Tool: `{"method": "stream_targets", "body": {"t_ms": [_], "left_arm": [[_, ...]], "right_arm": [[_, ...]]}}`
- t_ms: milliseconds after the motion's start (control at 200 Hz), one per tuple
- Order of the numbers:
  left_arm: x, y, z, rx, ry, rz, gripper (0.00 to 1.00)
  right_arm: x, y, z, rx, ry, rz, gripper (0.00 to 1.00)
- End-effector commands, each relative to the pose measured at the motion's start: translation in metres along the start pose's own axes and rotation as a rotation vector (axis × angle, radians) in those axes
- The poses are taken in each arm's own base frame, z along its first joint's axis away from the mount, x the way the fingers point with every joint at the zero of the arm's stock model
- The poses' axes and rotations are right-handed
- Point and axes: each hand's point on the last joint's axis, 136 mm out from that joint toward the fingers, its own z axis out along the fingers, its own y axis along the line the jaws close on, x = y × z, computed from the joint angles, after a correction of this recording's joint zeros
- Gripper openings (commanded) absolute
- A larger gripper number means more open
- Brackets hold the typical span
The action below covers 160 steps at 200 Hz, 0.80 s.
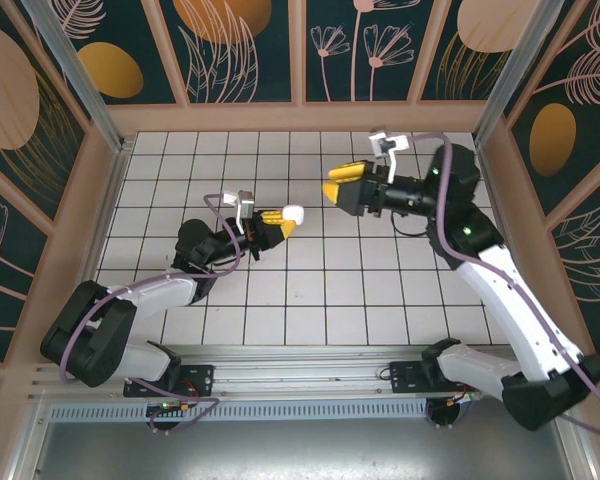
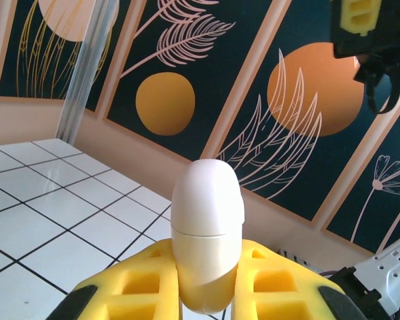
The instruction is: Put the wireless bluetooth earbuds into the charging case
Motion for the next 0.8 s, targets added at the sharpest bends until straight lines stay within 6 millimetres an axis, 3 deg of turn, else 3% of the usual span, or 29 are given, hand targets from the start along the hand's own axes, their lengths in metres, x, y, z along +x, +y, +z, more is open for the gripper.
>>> {"method": "stream_targets", "body": {"t_ms": [0, 130, 300, 470, 520, 666, 796], "left_arm": [[-0.014, -0.009, -0.001, 0.023, -0.033, 0.016, 0.00], [-0.016, -0.014, 0.004, 0.058, 0.002, 0.007, 0.00], [-0.015, -0.013, 0.004, 0.055, -0.005, -0.001, 0.00], [-0.022, -0.019, 0.003, 0.074, -0.025, -0.002, 0.00], [-0.026, -0.021, 0.003, 0.079, -0.033, 0.002, 0.00], [-0.036, -0.025, 0.004, 0.080, -0.059, 0.021, 0.00], [-0.041, -0.028, 0.006, 0.094, -0.059, 0.021, 0.00]], "right_arm": [[0.013, -0.039, 0.001, 0.122, -0.032, 0.034, 0.57], [0.030, -0.070, 0.010, 0.189, -0.011, 0.115, 0.52], [0.052, -0.097, 0.041, 0.192, 0.056, 0.168, 0.52], [0.077, -0.105, 0.065, 0.158, 0.149, 0.170, 0.50], [0.088, -0.097, 0.070, 0.135, 0.175, 0.163, 0.47], [0.110, -0.096, 0.068, 0.146, 0.214, 0.164, 0.37], [0.118, -0.096, 0.059, 0.167, 0.210, 0.167, 0.36]]}}
